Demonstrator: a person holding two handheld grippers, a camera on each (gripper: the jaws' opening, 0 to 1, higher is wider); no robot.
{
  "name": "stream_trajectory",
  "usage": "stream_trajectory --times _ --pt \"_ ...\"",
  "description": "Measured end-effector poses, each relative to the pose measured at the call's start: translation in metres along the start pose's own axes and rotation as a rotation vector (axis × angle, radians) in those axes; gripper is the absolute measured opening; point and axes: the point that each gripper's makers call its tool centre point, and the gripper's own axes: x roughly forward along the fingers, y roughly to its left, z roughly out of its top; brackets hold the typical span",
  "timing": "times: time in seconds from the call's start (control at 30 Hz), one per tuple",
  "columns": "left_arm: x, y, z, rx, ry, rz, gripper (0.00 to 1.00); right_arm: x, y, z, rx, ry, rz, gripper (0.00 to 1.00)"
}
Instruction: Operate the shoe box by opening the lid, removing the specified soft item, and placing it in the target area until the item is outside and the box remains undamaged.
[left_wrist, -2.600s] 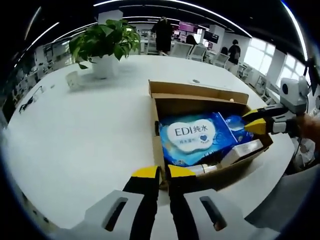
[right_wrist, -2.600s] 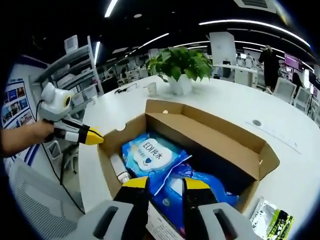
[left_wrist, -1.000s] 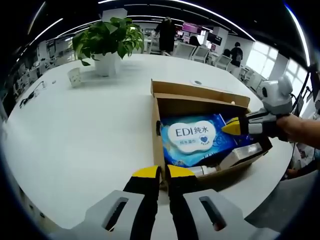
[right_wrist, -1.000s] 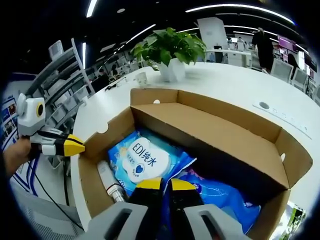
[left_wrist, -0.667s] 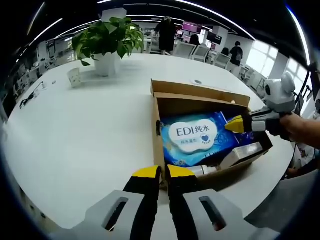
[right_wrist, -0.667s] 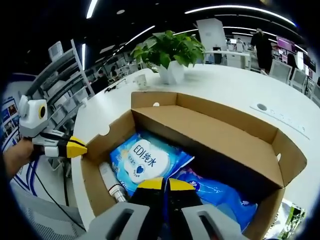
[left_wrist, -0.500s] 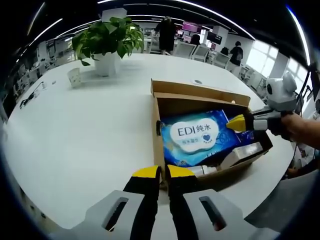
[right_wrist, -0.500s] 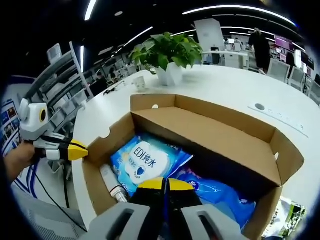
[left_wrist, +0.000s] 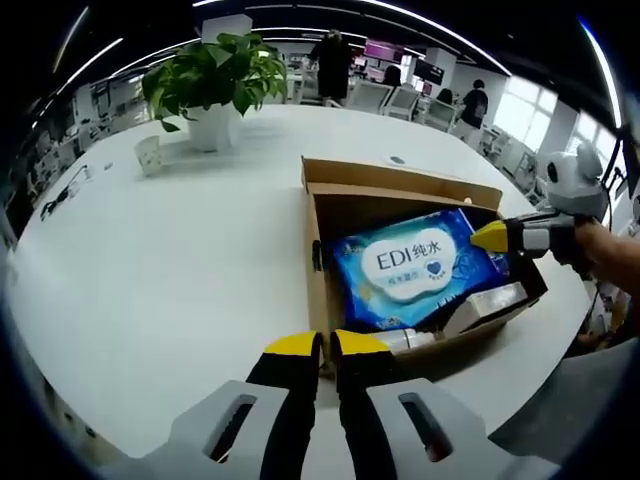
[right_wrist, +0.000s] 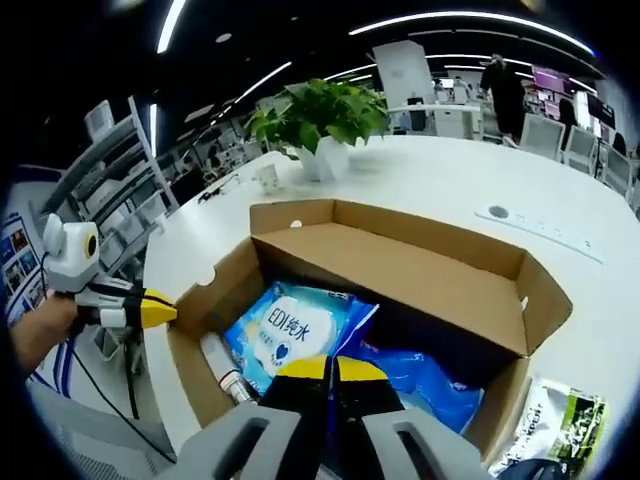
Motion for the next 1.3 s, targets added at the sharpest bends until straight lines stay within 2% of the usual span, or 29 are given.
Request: stream_trajectory --times 0.27,0.37,0.5,0.7,0.77,0.8,0.87,1.07,1.13,1.3 --pt "-0.004 -0.001 0.004 0.043 0.011 0.012 0.03 -0.002 -0.001 -0.002 0.032 -0.017 0.0 0.0" --pt "-0.008 0.0 0.014 0.052 -0.016 0.018 0.01 -0.002 -0.002 -0.002 0.034 -0.019 0.001 0.0" --pt "-0.012 -0.005 0.028 0.071 -0.041 0.013 0.03 -0.001 -0.003 -0.003 0.044 -0.021 0.0 0.0" --pt "-0.006 -0.017 0.042 0.105 -0.052 -0.013 0.04 0.0 -0.004 -0.004 0.042 -0.023 -0.004 0.0" --pt "-0.001 -0.022 0.042 0.114 -0.036 -0.032 0.05 0.0 -0.005 -0.004 0.044 -0.022 -0.006 0.0" --pt "0.005 -0.028 0.038 0.12 -0.003 -0.06 0.06 0.0 -0.006 -0.005 0.047 -0.021 -0.008 0.0" --pt "0.01 -0.034 0.035 0.126 0.023 -0.079 0.07 0.001 -0.007 -0.005 0.055 -0.022 -0.008 0.0" --pt "0.025 -0.047 0.037 0.161 0.051 -0.096 0.11 0.001 -0.009 -0.008 0.064 -0.021 -0.011 0.0" --pt "0.032 -0.049 0.034 0.178 0.078 -0.096 0.11 0.001 -0.01 -0.008 0.066 -0.021 -0.012 0.0" --pt "0.047 -0.048 0.027 0.166 0.139 -0.093 0.16 0.001 -0.012 -0.01 0.066 -0.017 -0.011 0.0"
